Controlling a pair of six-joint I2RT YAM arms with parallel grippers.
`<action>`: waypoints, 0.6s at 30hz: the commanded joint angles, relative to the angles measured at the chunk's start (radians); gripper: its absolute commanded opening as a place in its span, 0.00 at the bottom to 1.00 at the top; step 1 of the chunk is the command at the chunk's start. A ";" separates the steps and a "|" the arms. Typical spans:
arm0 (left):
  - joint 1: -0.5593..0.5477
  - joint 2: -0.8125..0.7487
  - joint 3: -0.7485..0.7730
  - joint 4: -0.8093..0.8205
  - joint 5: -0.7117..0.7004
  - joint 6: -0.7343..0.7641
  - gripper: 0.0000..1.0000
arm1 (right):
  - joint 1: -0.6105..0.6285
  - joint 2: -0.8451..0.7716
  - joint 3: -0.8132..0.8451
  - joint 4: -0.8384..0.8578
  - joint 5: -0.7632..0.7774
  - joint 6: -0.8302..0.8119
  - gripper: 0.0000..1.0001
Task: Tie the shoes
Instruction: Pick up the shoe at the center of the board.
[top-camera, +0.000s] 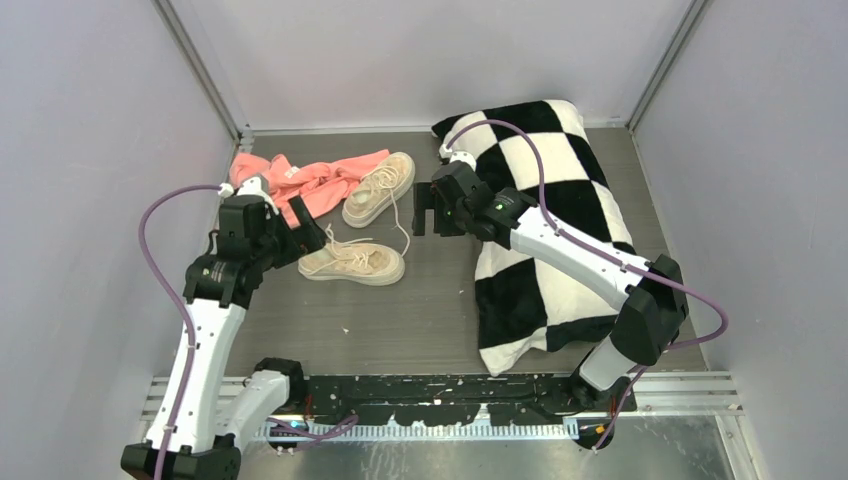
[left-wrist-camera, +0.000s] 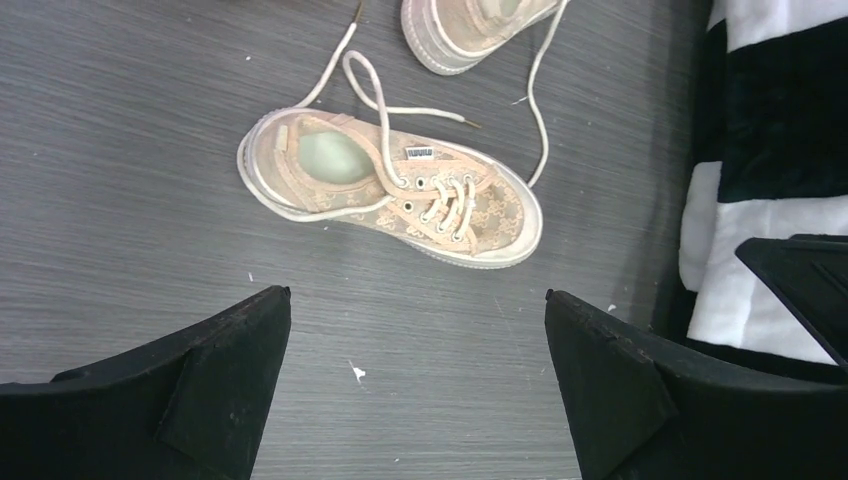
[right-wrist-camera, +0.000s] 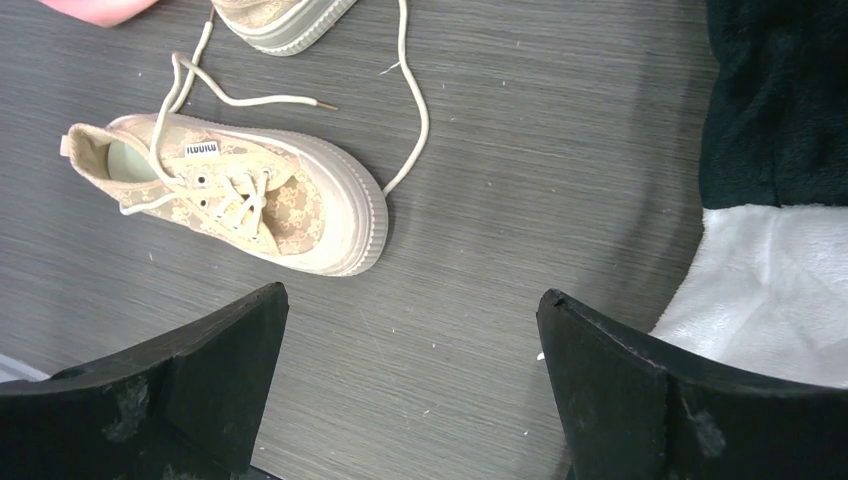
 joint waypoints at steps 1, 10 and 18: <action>0.004 -0.066 -0.018 0.081 0.033 0.031 1.00 | 0.000 -0.028 0.035 0.037 -0.013 -0.007 1.00; 0.004 -0.092 -0.039 0.077 0.057 0.070 1.00 | 0.001 0.013 0.025 0.048 -0.085 0.012 1.00; 0.004 0.038 -0.016 -0.081 -0.150 0.028 0.98 | 0.029 0.096 0.052 0.101 -0.172 0.062 1.00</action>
